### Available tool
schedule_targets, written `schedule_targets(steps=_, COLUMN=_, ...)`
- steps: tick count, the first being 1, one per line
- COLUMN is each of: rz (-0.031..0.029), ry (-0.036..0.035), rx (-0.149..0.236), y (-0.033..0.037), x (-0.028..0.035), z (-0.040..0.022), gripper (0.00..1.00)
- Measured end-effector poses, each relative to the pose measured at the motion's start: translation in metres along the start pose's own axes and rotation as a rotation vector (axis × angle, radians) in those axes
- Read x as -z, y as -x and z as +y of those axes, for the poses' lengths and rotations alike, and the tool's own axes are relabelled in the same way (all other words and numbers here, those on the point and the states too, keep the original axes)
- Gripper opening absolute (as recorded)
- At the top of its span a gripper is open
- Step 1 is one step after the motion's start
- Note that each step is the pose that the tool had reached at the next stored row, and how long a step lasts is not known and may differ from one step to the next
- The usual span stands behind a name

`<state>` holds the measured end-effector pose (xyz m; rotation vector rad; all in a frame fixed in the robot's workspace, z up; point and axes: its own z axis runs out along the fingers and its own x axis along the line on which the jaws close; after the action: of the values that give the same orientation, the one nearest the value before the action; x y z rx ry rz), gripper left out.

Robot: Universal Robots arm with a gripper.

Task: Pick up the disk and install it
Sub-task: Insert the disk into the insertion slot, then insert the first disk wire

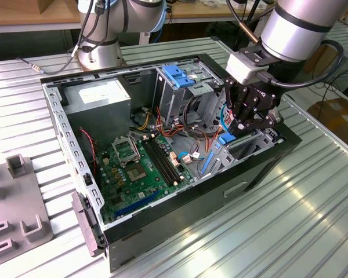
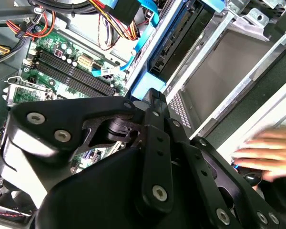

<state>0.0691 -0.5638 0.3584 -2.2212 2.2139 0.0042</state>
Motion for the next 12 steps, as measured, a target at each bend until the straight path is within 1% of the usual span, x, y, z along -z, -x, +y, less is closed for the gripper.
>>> schedule_targets(steps=12, rz=0.0000, ry=0.0000, rx=0.000, y=0.0000, x=-0.0001, z=0.0000, gripper=0.10)
